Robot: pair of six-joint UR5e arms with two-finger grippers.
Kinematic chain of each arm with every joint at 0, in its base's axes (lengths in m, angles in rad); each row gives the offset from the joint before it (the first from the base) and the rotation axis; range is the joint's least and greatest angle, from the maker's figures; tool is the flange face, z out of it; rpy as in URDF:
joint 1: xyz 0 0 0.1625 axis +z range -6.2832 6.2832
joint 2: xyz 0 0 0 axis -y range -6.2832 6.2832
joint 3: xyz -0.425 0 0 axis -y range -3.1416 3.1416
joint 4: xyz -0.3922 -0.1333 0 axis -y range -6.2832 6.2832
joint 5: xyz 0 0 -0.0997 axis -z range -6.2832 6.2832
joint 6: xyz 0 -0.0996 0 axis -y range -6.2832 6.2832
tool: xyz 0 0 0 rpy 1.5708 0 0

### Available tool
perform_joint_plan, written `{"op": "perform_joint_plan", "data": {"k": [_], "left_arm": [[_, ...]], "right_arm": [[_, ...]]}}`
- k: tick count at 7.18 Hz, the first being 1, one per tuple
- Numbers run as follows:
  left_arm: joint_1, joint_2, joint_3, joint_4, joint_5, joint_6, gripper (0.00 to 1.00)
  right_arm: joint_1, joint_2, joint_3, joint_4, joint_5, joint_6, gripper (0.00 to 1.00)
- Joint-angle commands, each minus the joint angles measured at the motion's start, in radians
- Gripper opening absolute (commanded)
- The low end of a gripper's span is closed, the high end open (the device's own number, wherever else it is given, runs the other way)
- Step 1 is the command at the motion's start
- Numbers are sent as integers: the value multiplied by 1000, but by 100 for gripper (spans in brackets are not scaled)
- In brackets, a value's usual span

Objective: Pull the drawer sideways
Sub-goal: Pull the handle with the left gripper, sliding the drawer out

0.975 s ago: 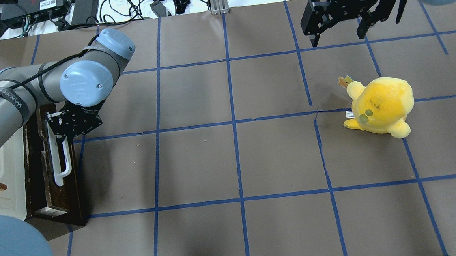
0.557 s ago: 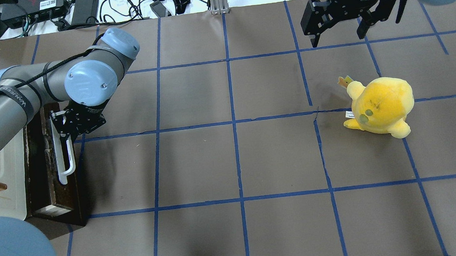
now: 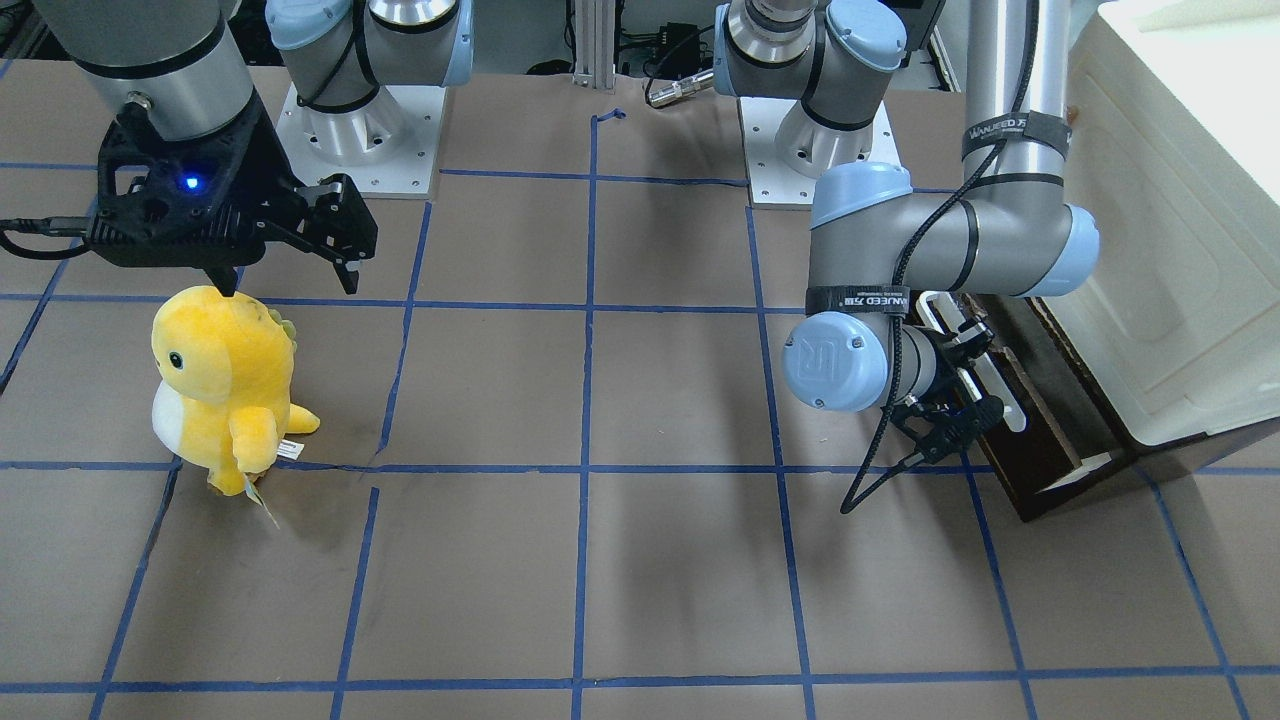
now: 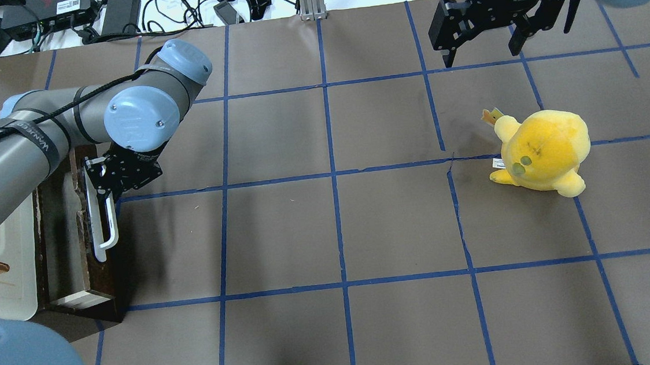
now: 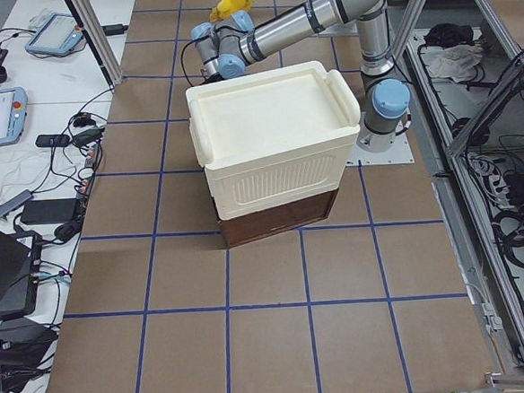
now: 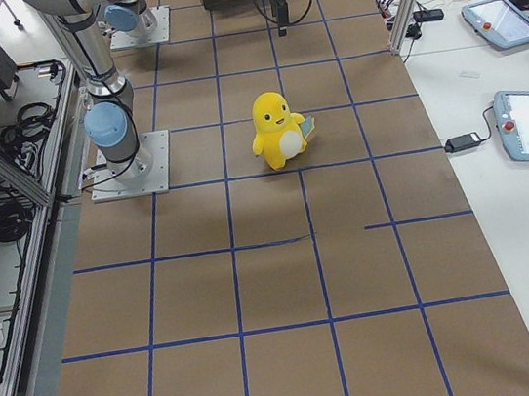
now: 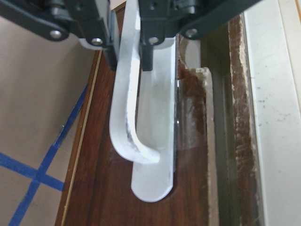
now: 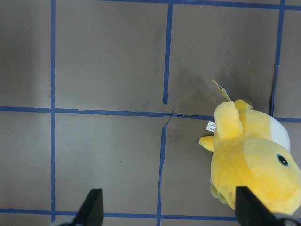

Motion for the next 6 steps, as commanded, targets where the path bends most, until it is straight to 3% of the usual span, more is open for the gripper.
{"op": "perform_joint_plan", "data": {"k": [1, 6], "left_arm": [[-20, -1, 6, -7, -5, -9, 8], [-37, -4, 25, -21, -23, -11, 8]], "right_arm": [[0, 0, 0, 0, 0, 0, 100], [0, 0, 0, 0, 1, 0, 100]]}}
